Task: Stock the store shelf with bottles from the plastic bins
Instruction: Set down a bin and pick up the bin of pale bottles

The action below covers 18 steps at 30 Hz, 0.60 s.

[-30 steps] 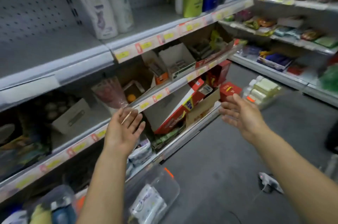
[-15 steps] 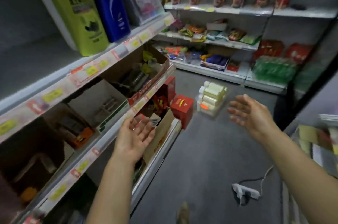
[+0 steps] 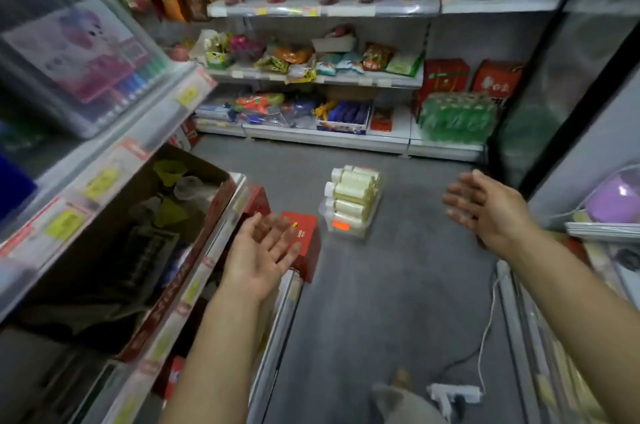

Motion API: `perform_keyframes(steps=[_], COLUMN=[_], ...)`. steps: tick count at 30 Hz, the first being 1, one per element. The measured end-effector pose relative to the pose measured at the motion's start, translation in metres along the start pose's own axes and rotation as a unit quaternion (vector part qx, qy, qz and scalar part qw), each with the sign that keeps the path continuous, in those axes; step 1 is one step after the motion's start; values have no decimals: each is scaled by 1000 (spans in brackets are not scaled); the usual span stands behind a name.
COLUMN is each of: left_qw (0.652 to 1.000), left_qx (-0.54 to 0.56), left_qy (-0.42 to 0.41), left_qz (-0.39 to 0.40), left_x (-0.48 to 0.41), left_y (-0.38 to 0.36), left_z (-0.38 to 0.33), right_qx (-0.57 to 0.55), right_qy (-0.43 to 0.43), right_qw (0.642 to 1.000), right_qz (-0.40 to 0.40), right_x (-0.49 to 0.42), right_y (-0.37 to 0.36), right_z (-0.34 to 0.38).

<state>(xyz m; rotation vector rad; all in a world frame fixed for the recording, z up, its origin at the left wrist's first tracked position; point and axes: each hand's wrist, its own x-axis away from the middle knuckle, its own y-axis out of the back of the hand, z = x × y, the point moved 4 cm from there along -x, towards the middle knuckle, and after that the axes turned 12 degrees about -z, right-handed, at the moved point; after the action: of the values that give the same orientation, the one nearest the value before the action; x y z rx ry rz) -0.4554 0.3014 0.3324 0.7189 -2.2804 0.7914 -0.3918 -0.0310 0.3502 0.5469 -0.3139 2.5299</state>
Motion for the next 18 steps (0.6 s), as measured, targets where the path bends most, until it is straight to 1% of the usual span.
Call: perform_keyframes(steps=[3, 7, 11, 14, 16, 18], left_qw=[1000, 1000, 998, 995, 993, 991], left_qx=[-1, 13, 42, 68, 85, 96], left_qy=[13, 16, 49, 71, 75, 73], left_qz=[5, 2, -24, -29, -42, -64], left_x=[-47, -113, -182, -227, -253, -276], left_y=[-50, -128, -216, -275, -299, -308], left_z=[-5, -11, -10, -11, -17, -24], right_qx=[3, 23, 53, 79, 95, 118], right_qy=[-6, -8, -25, -34, -41, -47], right_qw=[1000, 999, 998, 996, 994, 991], right_qz=[-16, -23, -3, 16, 27, 49], right_x=[-58, -146, -239, -306, -345, -380], right_y=[-3, -25, -61, -93, -120, -150], right_z=[15, 44, 75, 97, 110, 118])
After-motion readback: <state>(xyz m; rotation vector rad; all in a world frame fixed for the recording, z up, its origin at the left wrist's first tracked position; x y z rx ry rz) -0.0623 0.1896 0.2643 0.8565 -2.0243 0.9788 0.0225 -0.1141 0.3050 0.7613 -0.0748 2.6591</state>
